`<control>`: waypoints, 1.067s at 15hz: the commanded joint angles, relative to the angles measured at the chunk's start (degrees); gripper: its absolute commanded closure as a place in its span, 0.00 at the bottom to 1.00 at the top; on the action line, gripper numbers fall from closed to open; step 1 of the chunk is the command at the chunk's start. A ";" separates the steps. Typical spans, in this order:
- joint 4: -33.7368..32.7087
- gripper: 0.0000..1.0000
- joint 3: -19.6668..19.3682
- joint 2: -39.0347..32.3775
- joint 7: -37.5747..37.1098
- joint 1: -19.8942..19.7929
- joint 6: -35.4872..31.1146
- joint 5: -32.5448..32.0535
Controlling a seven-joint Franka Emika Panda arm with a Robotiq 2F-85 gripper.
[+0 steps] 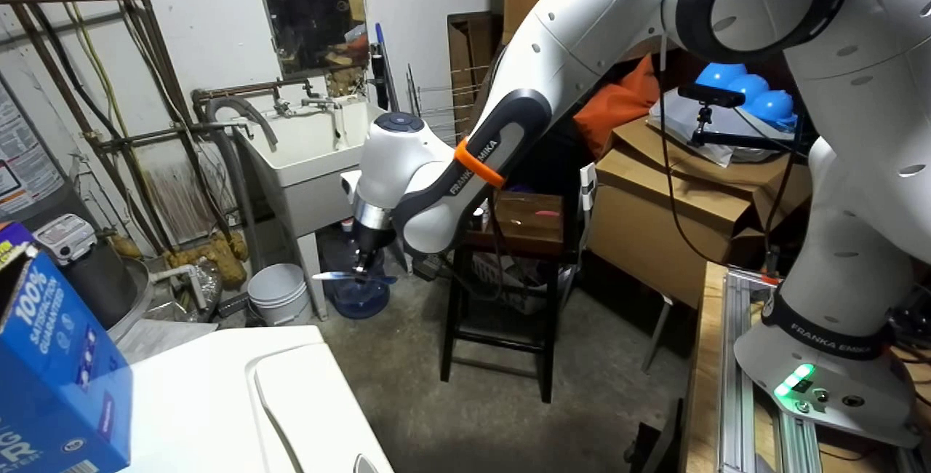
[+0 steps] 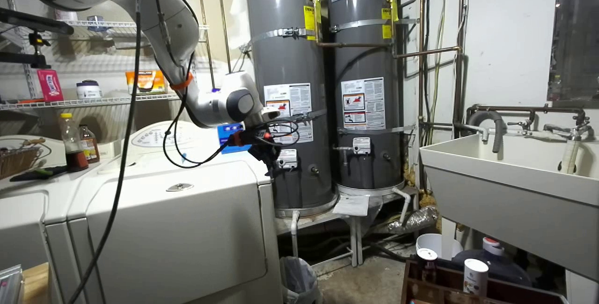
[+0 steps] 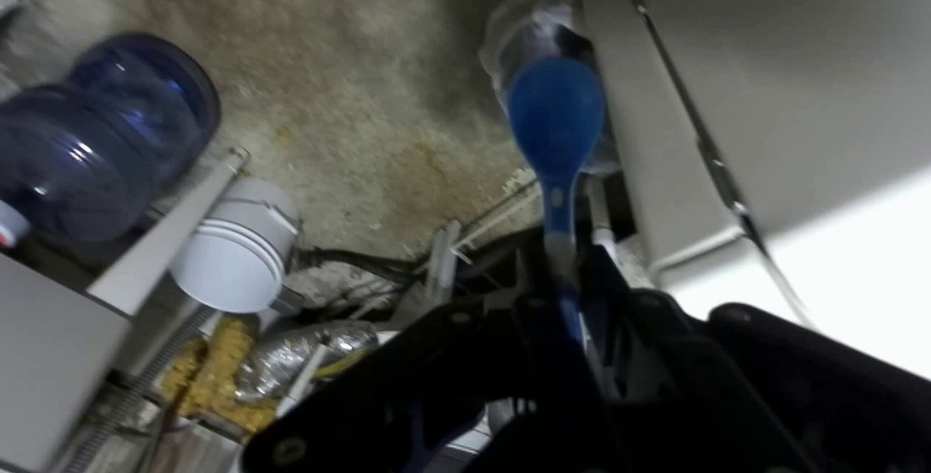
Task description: Put the blue spoon in the box on the small table
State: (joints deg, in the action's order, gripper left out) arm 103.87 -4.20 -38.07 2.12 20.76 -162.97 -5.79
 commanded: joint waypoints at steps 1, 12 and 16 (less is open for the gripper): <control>11.74 0.96 -7.90 6.49 -9.25 1.70 0.52 -5.60; 29.87 0.96 -21.22 14.51 -20.61 1.40 -1.13 -17.80; 29.13 0.85 -20.21 13.31 -20.52 -0.29 -3.11 -17.24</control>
State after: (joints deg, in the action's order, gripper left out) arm 133.23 -25.32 -24.87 -17.75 21.54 -166.38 -21.99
